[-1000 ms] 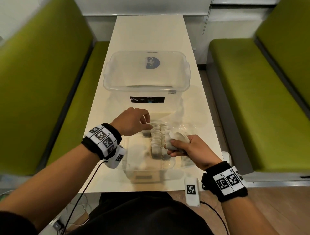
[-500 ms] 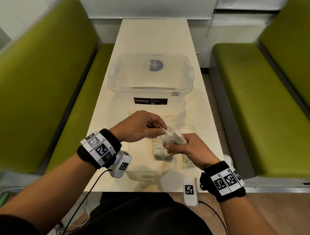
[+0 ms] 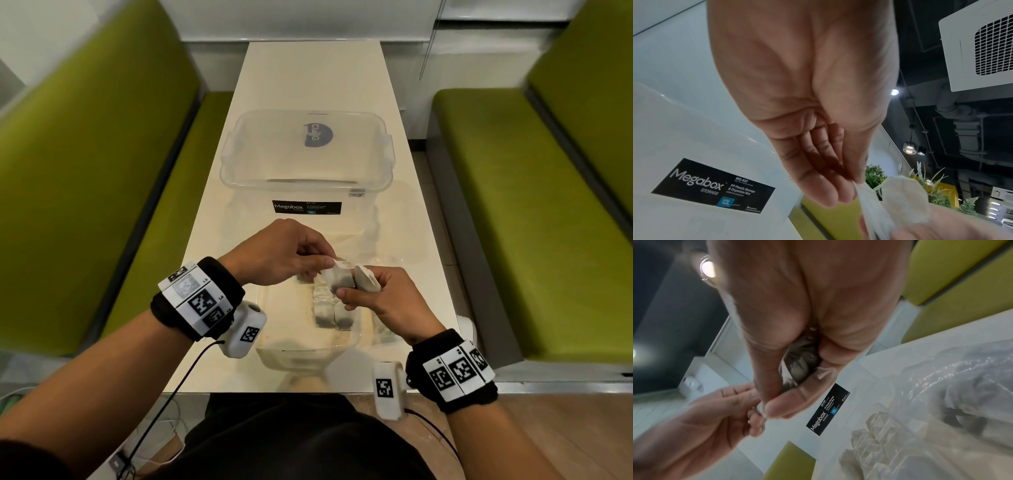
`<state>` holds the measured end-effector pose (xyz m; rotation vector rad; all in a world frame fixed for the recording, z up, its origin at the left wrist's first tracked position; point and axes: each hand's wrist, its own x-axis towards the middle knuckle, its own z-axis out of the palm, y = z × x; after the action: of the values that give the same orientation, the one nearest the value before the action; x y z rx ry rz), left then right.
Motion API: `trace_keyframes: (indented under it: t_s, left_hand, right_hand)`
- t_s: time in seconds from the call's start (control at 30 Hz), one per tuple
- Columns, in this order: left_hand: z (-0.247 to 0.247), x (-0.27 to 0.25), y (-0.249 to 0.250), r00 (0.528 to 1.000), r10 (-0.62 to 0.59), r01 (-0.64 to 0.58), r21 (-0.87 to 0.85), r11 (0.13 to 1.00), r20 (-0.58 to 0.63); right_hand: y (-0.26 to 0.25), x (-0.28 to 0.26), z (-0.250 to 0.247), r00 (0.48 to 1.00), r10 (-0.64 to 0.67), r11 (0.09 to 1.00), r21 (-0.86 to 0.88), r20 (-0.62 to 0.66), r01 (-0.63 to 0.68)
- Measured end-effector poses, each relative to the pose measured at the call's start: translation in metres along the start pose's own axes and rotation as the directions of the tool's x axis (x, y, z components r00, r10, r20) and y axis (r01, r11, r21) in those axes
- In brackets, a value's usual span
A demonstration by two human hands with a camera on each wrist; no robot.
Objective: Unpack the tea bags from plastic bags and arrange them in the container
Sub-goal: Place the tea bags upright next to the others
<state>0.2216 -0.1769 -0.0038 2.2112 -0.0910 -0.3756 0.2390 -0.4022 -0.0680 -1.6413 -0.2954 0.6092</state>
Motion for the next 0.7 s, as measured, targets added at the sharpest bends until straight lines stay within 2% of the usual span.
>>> trace_keyframes:
  t_s: [0.17,0.33,0.4,0.53,0.7]
  left_hand:
    - [0.001,-0.006,0.006,0.995,0.053,-0.048,0.063,0.997,-0.082]
    - [0.000,-0.012,0.011,0.981,0.170,-0.133,0.319,0.938,-0.091]
    - [-0.001,-0.013,0.010,0.981,0.175,-0.129,0.382,0.915,-0.089]
    - [-0.009,-0.005,-0.005,0.988,0.099,-0.033,0.461,0.887,-0.120]
    - [-0.011,0.014,-0.045,0.991,-0.071,0.121,0.540,0.833,-0.113]
  right_hand:
    - [0.002,0.004,0.007,0.996,-0.052,0.998,0.024,-0.069,0.054]
    - [0.006,0.009,0.012,0.990,-0.065,0.993,0.089,-0.122,0.076]
    - [0.010,0.012,0.013,0.992,-0.056,0.994,0.085,-0.114,0.066]
    - [0.019,0.012,0.007,0.992,0.063,0.985,0.168,-0.113,-0.043]
    - [0.027,0.006,-0.009,0.978,0.158,0.959,0.256,-0.134,-0.120]
